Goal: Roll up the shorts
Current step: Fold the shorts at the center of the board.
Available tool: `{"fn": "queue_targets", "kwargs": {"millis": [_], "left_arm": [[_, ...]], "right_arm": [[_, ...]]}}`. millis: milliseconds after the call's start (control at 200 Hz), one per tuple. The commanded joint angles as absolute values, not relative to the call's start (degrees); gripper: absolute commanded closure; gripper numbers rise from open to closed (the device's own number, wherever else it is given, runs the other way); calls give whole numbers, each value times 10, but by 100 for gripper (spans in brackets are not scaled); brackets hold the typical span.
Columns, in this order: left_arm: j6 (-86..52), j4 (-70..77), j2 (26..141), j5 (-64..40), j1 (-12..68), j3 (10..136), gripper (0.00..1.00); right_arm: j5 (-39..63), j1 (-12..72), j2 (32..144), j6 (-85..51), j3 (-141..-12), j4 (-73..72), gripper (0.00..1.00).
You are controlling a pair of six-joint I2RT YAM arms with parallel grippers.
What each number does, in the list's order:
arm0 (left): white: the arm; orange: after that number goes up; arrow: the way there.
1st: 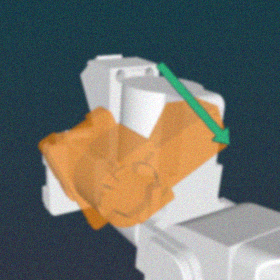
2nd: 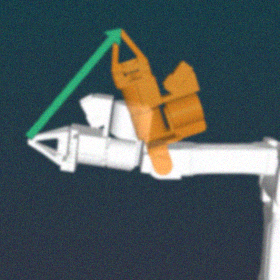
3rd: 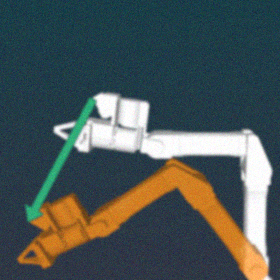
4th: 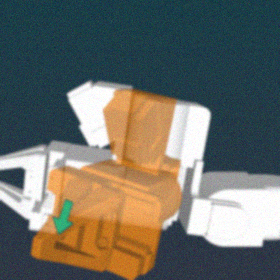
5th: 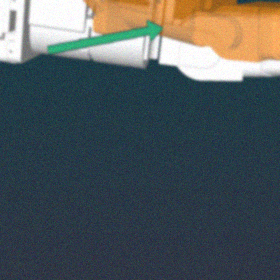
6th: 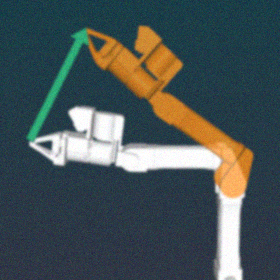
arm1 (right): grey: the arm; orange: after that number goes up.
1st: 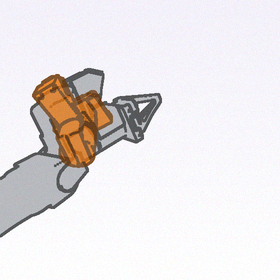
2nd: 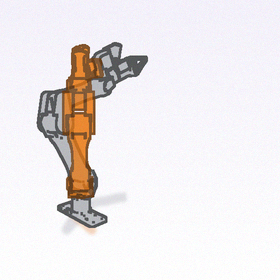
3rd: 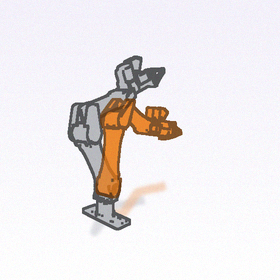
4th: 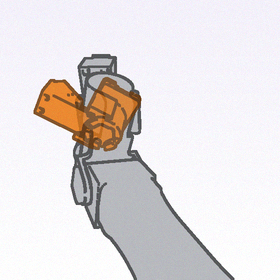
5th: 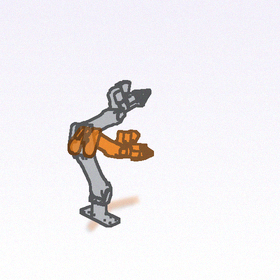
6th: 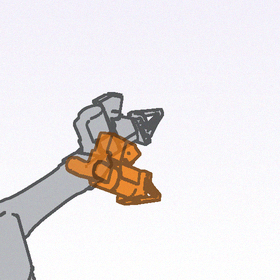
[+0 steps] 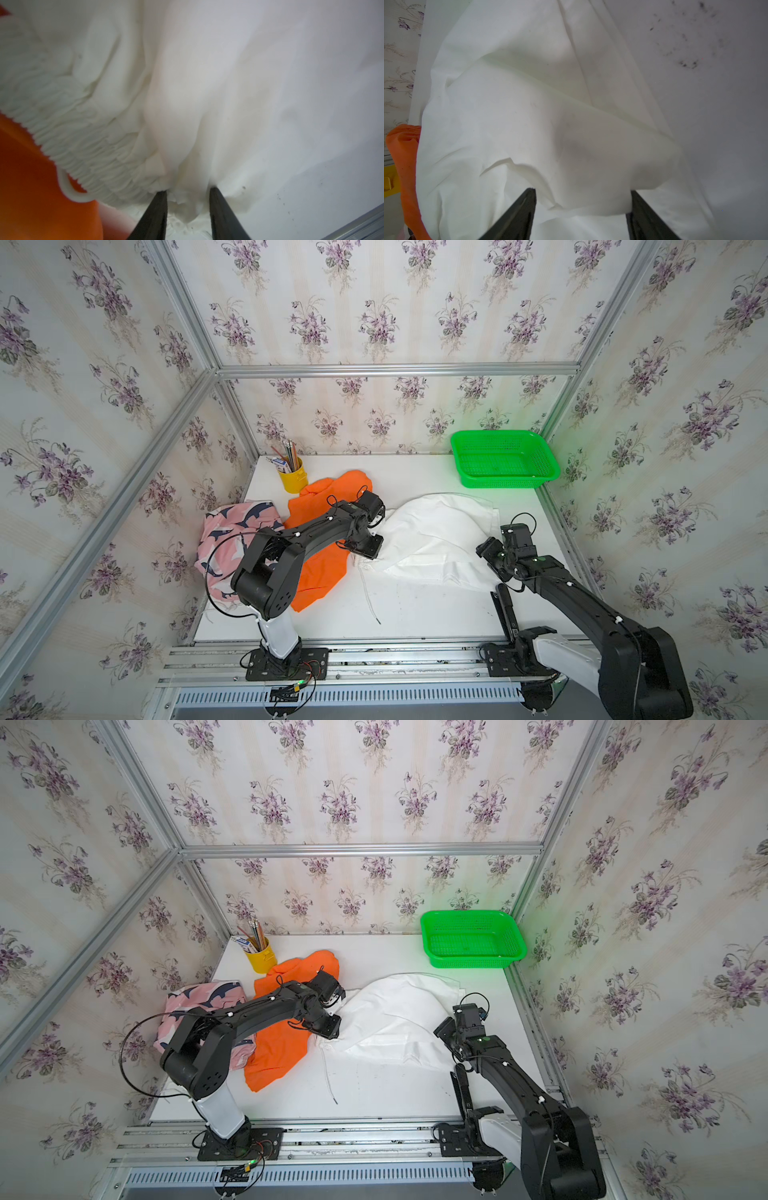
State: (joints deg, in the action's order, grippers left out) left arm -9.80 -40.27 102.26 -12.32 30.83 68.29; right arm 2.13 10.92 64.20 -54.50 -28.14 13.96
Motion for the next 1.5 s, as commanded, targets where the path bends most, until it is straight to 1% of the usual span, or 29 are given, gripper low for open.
{"fn": "queue_targets", "kwargs": {"millis": [0,25,65,80,165,260,295,365,430,515,670,805,915,994,1029,1149,1224,1294,1499], "left_arm": [[-111,-386,1030,-152,308,673,62],[-117,-382,1032,-164,310,670,62],[-127,-372,1032,-178,314,663,63],[-131,-369,1030,-182,317,661,63],[-153,-349,1024,-192,338,653,63],[-187,-321,1018,-202,360,651,64],[-199,-310,1014,-219,368,651,64],[-217,-294,1006,-214,379,651,65],[-225,-291,1000,-208,381,653,65],[-218,-318,994,-145,380,662,65],[-189,-379,995,-66,348,667,65],[-170,-392,986,-41,312,655,65],[-163,-397,983,-42,298,661,65],[-161,-401,980,-55,297,674,65],[-162,-399,979,-66,300,679,65],[-159,-390,975,-105,317,700,64],[-156,-387,982,-131,333,714,64],[-156,-380,995,-150,343,721,63],[-143,-382,1044,-150,343,723,63]], "right_arm": [[-25,105,661,-554,-287,74,51],[-29,101,668,-535,-295,68,65],[-20,96,680,-489,-317,60,93],[-19,95,684,-471,-331,61,100],[-43,96,693,-407,-423,124,100],[-94,95,665,-357,-510,185,100],[-116,94,649,-343,-532,208,100],[-150,94,616,-323,-546,240,100],[-166,94,586,-325,-516,256,100],[-160,94,556,-357,-438,264,100],[-39,94,510,-442,-295,214,100],[14,93,500,-474,-241,184,100],[25,93,520,-463,-238,184,75],[23,93,540,-459,-241,186,55],[25,93,551,-458,-239,179,50],[56,93,592,-448,-235,122,43],[50,94,629,-440,-243,99,36],[39,92,669,-436,-256,83,31],[45,87,817,-407,-320,28,30]]}}
